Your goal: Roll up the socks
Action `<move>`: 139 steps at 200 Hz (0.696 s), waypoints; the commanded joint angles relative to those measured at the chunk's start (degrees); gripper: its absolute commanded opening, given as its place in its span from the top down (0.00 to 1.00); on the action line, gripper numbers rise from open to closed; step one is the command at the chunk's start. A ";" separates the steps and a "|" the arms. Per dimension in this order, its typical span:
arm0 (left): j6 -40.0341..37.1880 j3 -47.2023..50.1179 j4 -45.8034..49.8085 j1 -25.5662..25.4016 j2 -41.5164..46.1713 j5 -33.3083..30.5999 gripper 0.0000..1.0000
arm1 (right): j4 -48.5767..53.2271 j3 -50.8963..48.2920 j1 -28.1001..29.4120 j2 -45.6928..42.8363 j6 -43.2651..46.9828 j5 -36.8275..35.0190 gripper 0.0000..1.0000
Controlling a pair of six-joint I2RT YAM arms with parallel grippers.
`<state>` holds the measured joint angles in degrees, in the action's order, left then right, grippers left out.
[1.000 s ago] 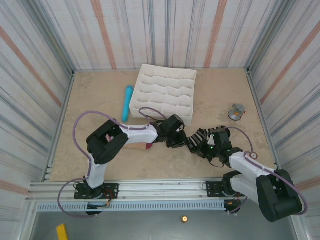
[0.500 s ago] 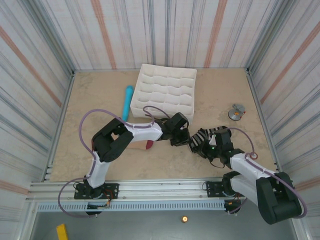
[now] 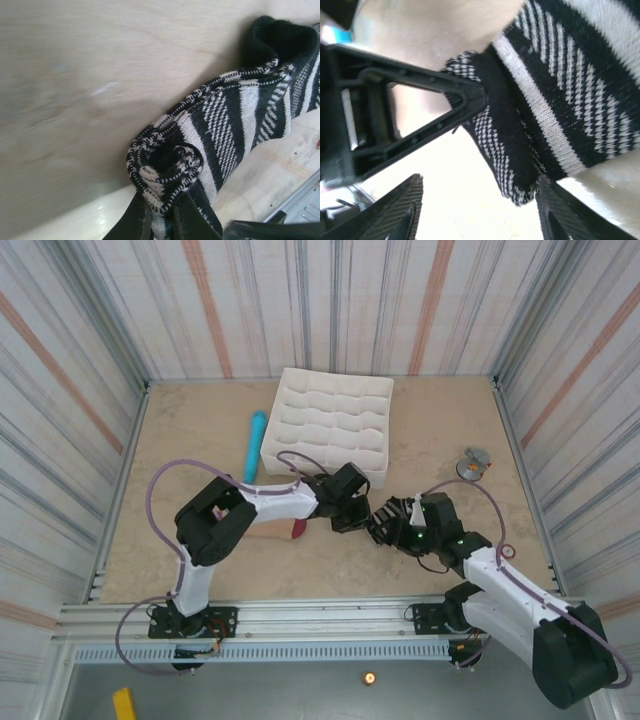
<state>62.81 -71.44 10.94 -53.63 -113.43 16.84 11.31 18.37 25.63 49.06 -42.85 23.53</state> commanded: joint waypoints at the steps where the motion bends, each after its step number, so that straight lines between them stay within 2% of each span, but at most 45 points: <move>1: 0.01 3.98 6.81 1.07 4.65 -2.94 1.00 | 5.86 3.26 5.77 -1.92 6.85 -9.99 0.31; 45: 2.48 10.58 7.23 2.75 9.94 -1.57 1.00 | 5.24 6.43 23.06 1.01 13.73 -29.31 0.29; 91: 3.46 13.45 7.77 4.23 12.72 0.56 1.00 | 1.48 10.14 40.95 11.70 19.20 -48.73 0.30; 139: 4.24 14.73 6.77 4.92 13.30 2.47 1.00 | -2.53 14.87 48.19 25.10 23.87 -57.25 0.34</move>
<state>65.89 -58.13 15.53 -49.17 -101.58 17.98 11.27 30.65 71.83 69.47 -23.38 -25.08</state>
